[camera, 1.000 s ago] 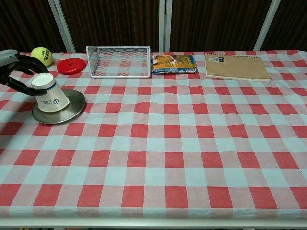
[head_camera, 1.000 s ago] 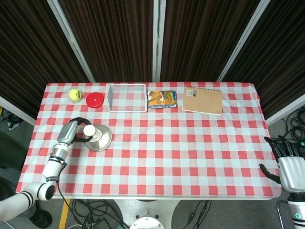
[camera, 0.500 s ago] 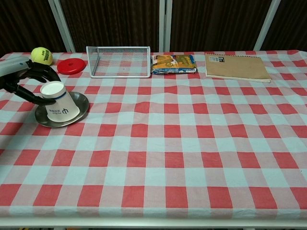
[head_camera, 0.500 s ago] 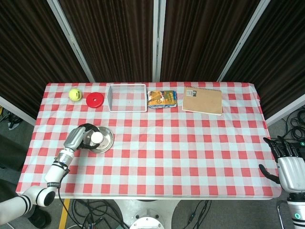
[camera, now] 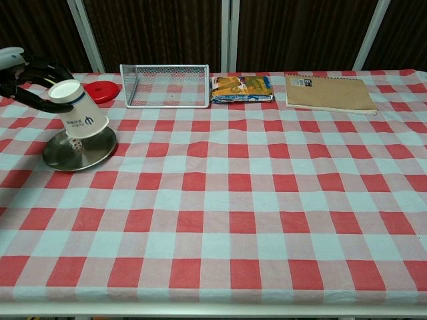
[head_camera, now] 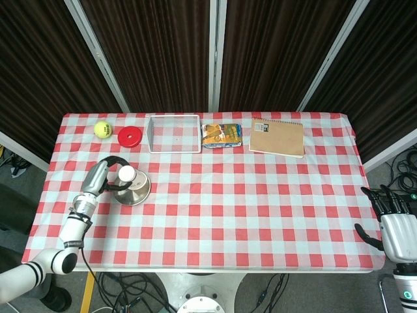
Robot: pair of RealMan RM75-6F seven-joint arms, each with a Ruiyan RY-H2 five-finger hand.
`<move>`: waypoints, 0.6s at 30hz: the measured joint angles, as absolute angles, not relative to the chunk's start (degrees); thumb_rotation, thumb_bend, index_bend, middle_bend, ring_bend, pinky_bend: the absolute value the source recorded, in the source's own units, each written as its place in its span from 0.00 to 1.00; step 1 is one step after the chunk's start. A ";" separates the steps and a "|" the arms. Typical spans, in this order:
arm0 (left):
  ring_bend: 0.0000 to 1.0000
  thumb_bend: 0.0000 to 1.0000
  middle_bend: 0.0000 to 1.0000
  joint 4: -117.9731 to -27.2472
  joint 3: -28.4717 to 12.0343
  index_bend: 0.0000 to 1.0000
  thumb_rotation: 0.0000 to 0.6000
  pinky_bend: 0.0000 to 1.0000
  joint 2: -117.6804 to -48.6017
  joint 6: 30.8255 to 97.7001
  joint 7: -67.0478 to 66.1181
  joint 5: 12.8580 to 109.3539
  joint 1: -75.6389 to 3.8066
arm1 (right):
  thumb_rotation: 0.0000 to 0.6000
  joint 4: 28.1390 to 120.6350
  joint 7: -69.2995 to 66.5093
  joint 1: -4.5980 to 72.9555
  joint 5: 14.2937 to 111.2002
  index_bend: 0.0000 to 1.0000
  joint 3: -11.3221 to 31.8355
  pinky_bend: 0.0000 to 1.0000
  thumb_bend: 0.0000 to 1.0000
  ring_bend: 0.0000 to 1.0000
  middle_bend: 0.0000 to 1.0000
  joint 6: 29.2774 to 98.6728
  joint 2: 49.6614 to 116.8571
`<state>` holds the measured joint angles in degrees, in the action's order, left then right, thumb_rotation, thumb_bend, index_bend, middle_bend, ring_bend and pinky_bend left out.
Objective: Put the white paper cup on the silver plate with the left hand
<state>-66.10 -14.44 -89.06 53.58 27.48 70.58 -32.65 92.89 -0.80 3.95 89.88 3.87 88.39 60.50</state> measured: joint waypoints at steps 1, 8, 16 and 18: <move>0.20 0.30 0.38 -65.01 -14.88 0.51 1.00 0.16 -89.28 53.20 27.43 70.15 -33.06 | 1.00 92.90 -0.77 3.92 89.92 0.14 3.85 0.17 0.16 0.07 0.23 88.46 60.47; 0.19 0.30 0.36 -51.60 -17.84 0.49 1.00 0.16 -93.72 47.25 26.31 66.20 -38.23 | 1.00 93.71 0.04 3.66 89.80 0.14 3.81 0.17 0.16 0.07 0.23 88.72 60.12; 0.10 0.23 0.24 -37.30 -19.11 0.33 1.00 0.10 -101.38 39.65 25.08 63.78 -43.98 | 1.00 93.97 0.21 3.26 89.46 0.14 3.80 0.17 0.16 0.07 0.23 89.06 59.85; 0.07 0.21 0.19 -36.11 -19.10 0.22 1.00 0.06 -102.47 39.30 24.99 63.80 -44.42 | 1.00 93.87 0.07 3.23 89.34 0.14 3.84 0.17 0.16 0.07 0.23 89.06 59.83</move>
<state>-36.11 -19.10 -102.47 39.30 24.99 63.80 -44.42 93.87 0.07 3.23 89.34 3.84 89.06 59.83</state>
